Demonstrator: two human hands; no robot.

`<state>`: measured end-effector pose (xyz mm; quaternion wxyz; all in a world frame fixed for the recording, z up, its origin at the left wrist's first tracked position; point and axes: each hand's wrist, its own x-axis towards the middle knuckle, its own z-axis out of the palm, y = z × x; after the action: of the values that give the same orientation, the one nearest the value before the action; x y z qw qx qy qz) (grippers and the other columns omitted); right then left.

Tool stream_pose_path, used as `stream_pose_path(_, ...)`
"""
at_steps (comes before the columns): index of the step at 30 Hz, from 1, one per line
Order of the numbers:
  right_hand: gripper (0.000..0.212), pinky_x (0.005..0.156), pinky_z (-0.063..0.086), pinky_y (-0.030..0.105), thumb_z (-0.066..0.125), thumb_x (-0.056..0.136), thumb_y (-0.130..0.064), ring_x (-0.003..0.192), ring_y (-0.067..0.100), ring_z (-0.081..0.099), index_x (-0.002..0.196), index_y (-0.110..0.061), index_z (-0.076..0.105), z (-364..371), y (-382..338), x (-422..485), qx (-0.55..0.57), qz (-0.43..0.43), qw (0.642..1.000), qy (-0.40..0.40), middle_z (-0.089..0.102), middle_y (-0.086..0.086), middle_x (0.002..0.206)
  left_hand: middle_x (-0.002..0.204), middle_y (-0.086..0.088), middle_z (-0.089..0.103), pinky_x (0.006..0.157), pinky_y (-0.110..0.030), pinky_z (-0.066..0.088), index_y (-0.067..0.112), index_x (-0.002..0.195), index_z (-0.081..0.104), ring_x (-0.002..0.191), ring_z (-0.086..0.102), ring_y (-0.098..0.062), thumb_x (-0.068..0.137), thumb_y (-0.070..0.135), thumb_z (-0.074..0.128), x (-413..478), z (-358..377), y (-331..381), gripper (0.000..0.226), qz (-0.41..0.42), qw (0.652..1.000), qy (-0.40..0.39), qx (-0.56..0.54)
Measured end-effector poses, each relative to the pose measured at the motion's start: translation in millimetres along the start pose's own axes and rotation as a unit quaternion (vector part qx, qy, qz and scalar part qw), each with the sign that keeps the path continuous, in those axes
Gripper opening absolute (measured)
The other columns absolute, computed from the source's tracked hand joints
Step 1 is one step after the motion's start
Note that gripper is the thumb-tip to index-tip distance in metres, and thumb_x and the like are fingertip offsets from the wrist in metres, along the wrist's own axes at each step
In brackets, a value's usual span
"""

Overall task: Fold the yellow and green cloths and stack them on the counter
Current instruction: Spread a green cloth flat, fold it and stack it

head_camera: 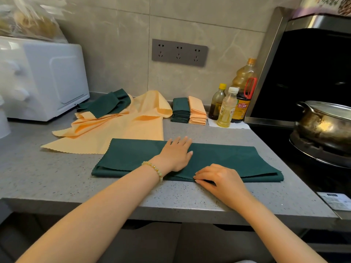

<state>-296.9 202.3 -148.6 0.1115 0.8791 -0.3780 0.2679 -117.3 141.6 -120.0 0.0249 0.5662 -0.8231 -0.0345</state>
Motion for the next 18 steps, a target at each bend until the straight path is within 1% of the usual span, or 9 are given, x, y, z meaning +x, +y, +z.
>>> stream_pose_path(2,0.031,0.049,0.051,0.021,0.046,0.087,-0.047,0.076,-0.001,0.062,0.085,-0.036,0.075,-0.2,-0.1,-1.7,0.002,0.005,1.000,-0.010,0.070,-0.022,0.088,0.161,-0.004,-0.001,0.120,-0.042,0.000,0.012,0.153,0.000,0.148,-0.001,-0.024,0.105,0.035,0.015,10.4,8.5,-4.0,0.056,-0.039,0.999,-0.016,-0.007)
stream_pose_path(4,0.031,0.054,0.053,0.021,0.046,0.087,-0.049,0.080,-0.003,0.061,0.088,-0.037,0.074,-3.7,-1.2,0.0,0.009,0.011,0.999,-0.034,0.069,-0.023,0.091,0.161,-0.003,0.001,0.119,-0.042,-0.001,0.011,0.153,0.002,0.148,-0.001,-0.023,0.105,0.035,0.014,13.1,15.3,-7.5,0.055,-0.046,0.998,-0.030,-0.023)
stream_pose_path(7,0.026,0.079,0.051,0.023,0.051,0.090,-0.048,0.095,-0.004,0.058,0.098,-0.037,0.073,-11.4,-1.0,10.1,0.085,0.087,0.988,-0.094,0.067,-0.025,0.102,0.161,-0.001,-0.002,0.119,-0.040,-0.003,0.013,0.153,0.002,0.148,-0.003,-0.021,0.105,0.035,0.014,11.7,22.5,-10.7,0.055,-0.036,0.998,-0.036,-0.045)
stream_pose_path(9,0.024,0.089,0.047,0.025,0.050,0.094,-0.041,0.104,-0.001,0.055,0.107,-0.034,0.070,-11.6,1.3,25.9,0.140,0.153,0.975,-0.078,0.065,-0.022,0.111,0.161,-0.001,-0.003,0.119,-0.040,-0.004,0.014,0.153,0.002,0.148,-0.004,-0.020,0.105,0.035,0.015,10.5,24.3,-12.1,0.055,-0.031,0.998,-0.031,-0.051)
stream_pose_path(10,0.027,0.094,0.044,0.027,0.047,0.097,-0.036,0.111,0.003,0.053,0.114,-0.032,0.066,-8.7,4.3,36.2,0.144,0.186,0.970,-0.063,0.063,-0.018,0.119,0.161,0.000,-0.003,0.119,-0.039,-0.005,0.015,0.153,0.002,0.148,-0.004,-0.019,0.105,0.035,0.015,9.6,25.0,-12.7,0.054,-0.030,0.998,-0.025,-0.052)
stream_pose_path(12,0.036,0.106,0.032,0.029,0.037,0.101,-0.030,0.130,0.011,0.040,0.133,-0.024,0.052,1.0,12.3,58.5,0.131,0.243,0.958,-0.077,0.049,-0.007,0.140,0.161,0.001,-0.001,0.119,-0.039,-0.005,0.016,0.153,0.004,0.148,-0.004,-0.018,0.104,0.035,0.016,9.2,26.2,-13.0,0.054,-0.030,0.998,-0.016,-0.056)
stream_pose_path(14,0.044,0.115,0.016,0.030,0.029,0.103,-0.026,0.143,0.016,0.020,0.146,-0.015,0.032,14.9,18.5,75.9,0.109,0.275,0.943,-0.151,0.024,0.001,0.155,0.161,0.001,0.000,0.119,-0.038,-0.005,0.017,0.153,0.005,0.148,-0.003,-0.017,0.104,0.035,0.016,9.4,28.2,-13.3,0.054,-0.031,0.998,-0.007,-0.056)
stream_pose_path(16,0.048,0.118,0.007,0.033,0.024,0.104,-0.025,0.146,0.017,0.008,0.150,-0.011,0.019,29.7,21.9,81.9,0.077,0.281,0.932,-0.214,0.010,0.004,0.159,0.161,0.001,0.001,0.119,-0.038,-0.004,0.017,0.154,0.006,0.148,-0.002,-0.017,0.104,0.035,0.017,10.3,30.5,-13.6,0.054,-0.033,0.998,0.003,-0.055)
stream_pose_path(18,0.050,0.118,0.002,0.037,0.019,0.104,-0.028,0.147,0.016,0.003,0.151,-0.014,0.012,41.5,23.0,77.0,0.043,0.282,0.925,-0.252,0.005,0.002,0.160,0.161,0.001,0.002,0.119,-0.037,-0.004,0.017,0.154,0.007,0.148,-0.001,-0.016,0.104,0.035,0.018,11.3,32.0,-14.6,0.054,-0.034,0.998,0.009,-0.055)
